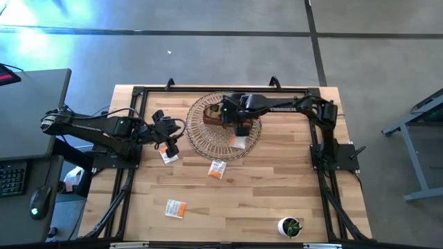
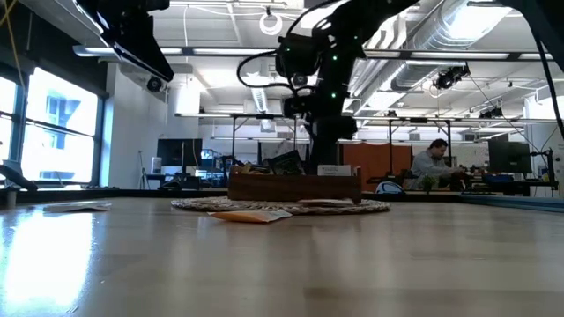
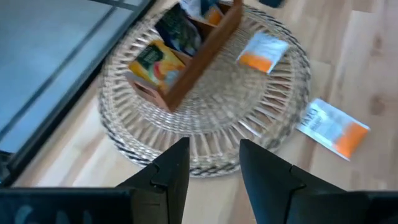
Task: Pick & Place Tea
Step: Put the white tea bag into the right section of the wooden organizer
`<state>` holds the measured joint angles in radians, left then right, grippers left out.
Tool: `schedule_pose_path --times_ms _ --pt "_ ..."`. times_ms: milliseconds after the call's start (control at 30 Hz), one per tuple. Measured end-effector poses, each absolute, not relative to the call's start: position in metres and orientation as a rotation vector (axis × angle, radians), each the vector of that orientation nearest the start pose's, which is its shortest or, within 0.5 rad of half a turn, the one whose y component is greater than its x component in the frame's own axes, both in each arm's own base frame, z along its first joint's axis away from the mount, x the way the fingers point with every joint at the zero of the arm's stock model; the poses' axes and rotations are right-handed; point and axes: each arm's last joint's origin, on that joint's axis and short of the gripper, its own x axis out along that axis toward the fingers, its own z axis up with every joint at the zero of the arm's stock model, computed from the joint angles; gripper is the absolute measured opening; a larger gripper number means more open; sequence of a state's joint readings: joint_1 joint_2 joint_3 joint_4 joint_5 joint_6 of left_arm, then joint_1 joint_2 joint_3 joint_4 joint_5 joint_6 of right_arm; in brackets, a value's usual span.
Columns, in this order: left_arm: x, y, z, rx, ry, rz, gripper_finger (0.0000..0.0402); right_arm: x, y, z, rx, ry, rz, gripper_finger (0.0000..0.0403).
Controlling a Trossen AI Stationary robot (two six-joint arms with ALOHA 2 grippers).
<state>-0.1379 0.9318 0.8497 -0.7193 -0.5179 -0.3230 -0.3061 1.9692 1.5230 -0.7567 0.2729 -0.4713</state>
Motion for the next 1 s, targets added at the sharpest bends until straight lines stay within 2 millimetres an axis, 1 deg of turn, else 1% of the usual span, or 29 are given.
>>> schedule_pose_path --times_ms 133,200,267,333,433,500,567,667,767,833,900,1000 --pt "0.177 -0.011 0.288 -0.064 0.706 0.44 0.0138 0.381 -0.129 0.205 -0.477 1.382 -0.336 0.0005" --pt "0.177 -0.011 0.288 -0.078 0.703 0.441 0.0138 0.38 -0.128 0.209 -0.465 1.37 -0.351 0.0004" --pt "0.177 -0.011 0.288 -0.083 0.702 0.443 0.0138 0.379 -0.123 0.217 -0.395 1.319 -0.294 0.0002" --pt "0.177 -0.011 0.288 -0.083 0.702 0.443 0.0138 0.378 -0.116 0.226 -0.272 1.247 -0.209 0.0005" --pt "0.177 -0.011 0.288 -0.085 0.702 0.443 0.0138 0.376 -0.104 0.239 -0.078 1.151 -0.076 0.0019" --pt "0.177 -0.011 0.288 -0.096 0.701 0.441 0.0138 0.375 -0.094 0.245 -0.006 1.125 -0.011 0.0031" --pt "0.177 -0.012 0.287 -0.118 0.706 0.427 0.0138 0.375 -0.084 0.246 0.027 1.13 0.026 0.0045" --pt "0.176 -0.013 0.286 -0.135 0.73 0.398 0.0138 0.376 -0.067 0.242 0.083 1.181 0.03 0.0069" --pt "0.175 -0.013 0.285 -0.164 0.741 0.399 0.0138 0.375 -0.049 0.24 0.143 1.229 -0.013 0.0091" --pt "0.165 -0.012 0.283 -0.203 0.798 0.409 0.0138 0.374 -0.038 0.239 0.175 1.265 -0.098 0.0103" --pt "0.148 -0.012 0.284 -0.247 0.832 0.446 0.0138 0.37 -0.028 0.237 0.204 1.313 -0.168 0.0114" --pt "0.128 -0.016 0.283 -0.272 0.781 0.482 0.0138 0.366 -0.015 0.227 0.201 1.342 -0.17 0.0126"
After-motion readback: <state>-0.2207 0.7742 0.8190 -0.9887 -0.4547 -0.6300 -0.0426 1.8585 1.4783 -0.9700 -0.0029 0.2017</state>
